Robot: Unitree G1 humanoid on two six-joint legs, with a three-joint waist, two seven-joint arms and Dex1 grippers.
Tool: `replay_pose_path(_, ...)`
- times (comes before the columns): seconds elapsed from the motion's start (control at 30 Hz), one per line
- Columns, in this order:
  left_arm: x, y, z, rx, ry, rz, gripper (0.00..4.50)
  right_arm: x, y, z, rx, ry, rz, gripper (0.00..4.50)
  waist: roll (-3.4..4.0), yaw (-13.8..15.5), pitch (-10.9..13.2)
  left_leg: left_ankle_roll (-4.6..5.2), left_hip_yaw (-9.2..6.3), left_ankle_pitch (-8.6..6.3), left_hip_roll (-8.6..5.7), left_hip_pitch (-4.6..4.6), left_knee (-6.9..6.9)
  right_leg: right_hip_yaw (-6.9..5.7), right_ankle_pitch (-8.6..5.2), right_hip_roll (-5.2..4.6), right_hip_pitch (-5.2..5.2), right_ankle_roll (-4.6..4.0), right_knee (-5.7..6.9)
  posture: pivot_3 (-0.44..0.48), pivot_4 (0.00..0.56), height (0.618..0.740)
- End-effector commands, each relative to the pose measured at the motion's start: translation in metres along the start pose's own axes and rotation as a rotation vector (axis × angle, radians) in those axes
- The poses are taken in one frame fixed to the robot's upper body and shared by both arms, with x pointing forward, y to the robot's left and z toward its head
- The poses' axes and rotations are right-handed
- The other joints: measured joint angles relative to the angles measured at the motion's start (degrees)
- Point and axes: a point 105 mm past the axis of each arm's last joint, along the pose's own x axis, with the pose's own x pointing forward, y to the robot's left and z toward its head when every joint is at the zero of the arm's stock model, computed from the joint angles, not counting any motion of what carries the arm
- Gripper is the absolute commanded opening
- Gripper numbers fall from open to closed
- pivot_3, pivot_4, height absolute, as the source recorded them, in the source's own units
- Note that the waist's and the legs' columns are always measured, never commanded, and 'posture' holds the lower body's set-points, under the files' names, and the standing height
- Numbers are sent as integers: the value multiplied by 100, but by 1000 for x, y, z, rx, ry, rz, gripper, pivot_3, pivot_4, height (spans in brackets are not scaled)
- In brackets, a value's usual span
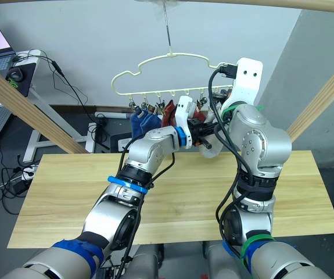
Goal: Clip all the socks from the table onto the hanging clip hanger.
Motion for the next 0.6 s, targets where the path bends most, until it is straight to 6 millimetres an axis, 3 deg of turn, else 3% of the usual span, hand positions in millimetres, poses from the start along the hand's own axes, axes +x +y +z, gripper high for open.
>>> replay_pose_path(0.03,7,-11,20,19,-54,-34,79,-9,10,20,9,-88,36,462,0,-1,0,0,0,0,0,0,0,0,0,0,0,0,0,-49,268,740)
replay_pose_path(0.43,10,-9,23,10,-64,-23,79,-10,10,18,17,-82,33,462,0,-7,0,0,0,0,0,0,0,0,0,1,0,0,0,-53,271,740)
replay_pose_path(0.53,9,-8,23,8,-64,-21,43,-10,9,18,22,-80,32,1181,0,-6,0,0,0,0,0,0,0,0,0,1,0,0,1,-53,272,740)
replay_pose_path(0.6,9,-9,23,11,-61,-25,43,-10,9,18,21,-77,33,1924,0,-6,0,0,0,0,0,0,0,0,0,1,0,0,1,-53,272,740)
